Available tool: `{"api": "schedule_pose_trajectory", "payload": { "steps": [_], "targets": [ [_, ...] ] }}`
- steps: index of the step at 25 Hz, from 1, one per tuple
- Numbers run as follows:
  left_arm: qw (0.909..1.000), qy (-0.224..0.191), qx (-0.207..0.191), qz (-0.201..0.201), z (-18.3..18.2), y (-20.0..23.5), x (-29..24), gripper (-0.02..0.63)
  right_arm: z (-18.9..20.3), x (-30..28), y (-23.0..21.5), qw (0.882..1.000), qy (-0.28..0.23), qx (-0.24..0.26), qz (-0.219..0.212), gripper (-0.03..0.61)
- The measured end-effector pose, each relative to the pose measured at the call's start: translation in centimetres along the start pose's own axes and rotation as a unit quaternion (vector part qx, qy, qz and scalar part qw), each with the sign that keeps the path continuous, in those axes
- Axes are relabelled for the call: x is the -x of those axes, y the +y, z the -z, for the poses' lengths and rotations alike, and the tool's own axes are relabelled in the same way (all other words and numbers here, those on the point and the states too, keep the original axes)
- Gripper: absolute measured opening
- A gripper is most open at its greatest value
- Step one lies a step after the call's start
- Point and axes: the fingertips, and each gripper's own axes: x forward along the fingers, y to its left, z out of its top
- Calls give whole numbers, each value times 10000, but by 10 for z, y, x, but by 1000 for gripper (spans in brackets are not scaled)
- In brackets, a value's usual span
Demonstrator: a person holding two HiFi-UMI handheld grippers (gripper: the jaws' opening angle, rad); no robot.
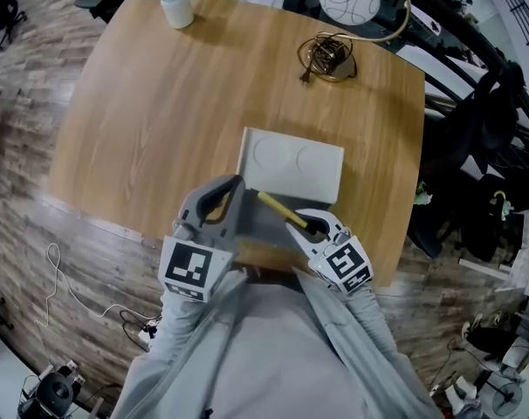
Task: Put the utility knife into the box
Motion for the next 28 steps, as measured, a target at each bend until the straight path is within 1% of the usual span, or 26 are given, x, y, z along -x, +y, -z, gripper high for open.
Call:
{"api": "schedule_pose_trajectory", "payload": {
  "steps": [3, 6, 9, 15, 22, 28],
  "targets": [
    [10000, 29, 15, 16, 4, -3, -1, 18, 15, -7, 3, 9995, 262, 42, -181, 83],
    [10000, 49, 17, 32, 8, -5, 1, 18, 29, -14, 5, 9981, 526, 195, -261, 83],
    [10000, 59, 26, 24, 9, -7, 3, 18, 36, -19, 7, 9966, 684, 334, -325, 83],
    [10000, 63, 50, -42, 13, -9, 7, 18, 47, -34, 9, 9877, 1204, 909, -417, 83],
    [9998, 53, 93, -137, 15, -7, 13, 18, 49, -47, 5, 9826, 1426, 1116, -410, 83],
    [9998, 15, 115, -186, 16, -7, 18, 18, 58, -54, 5, 9745, 1778, 1297, -434, 84]
  ]
}}
